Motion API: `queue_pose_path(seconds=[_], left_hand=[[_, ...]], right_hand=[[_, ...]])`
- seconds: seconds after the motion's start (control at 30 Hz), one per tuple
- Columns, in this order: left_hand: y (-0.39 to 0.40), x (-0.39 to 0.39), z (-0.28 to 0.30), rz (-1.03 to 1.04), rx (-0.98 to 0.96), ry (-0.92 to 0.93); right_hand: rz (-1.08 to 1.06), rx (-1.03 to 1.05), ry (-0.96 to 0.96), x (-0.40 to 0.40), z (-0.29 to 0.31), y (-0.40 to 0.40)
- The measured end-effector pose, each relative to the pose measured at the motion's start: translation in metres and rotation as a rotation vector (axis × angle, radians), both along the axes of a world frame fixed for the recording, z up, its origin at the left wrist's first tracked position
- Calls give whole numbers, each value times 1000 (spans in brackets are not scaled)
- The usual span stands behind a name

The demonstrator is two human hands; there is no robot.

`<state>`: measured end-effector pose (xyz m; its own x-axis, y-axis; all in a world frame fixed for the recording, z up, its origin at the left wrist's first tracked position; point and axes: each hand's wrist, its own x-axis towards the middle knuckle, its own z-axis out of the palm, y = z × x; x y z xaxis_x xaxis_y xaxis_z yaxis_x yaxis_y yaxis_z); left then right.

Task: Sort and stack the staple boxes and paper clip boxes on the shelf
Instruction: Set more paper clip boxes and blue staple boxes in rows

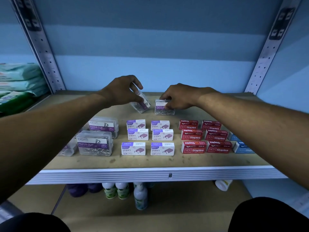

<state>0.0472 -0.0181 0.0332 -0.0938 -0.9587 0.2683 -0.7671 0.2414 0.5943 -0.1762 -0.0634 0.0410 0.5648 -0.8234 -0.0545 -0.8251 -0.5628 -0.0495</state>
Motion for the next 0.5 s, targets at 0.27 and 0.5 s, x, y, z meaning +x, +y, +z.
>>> queue_pose_path(seconds=[0.27, 0.5], left_hand=[[4, 18, 2, -12, 89, -89], [5, 28, -5, -11, 190, -170]], right_hand=[[7, -2, 17, 0, 1, 1], [-6, 4, -15, -1, 1, 3]])
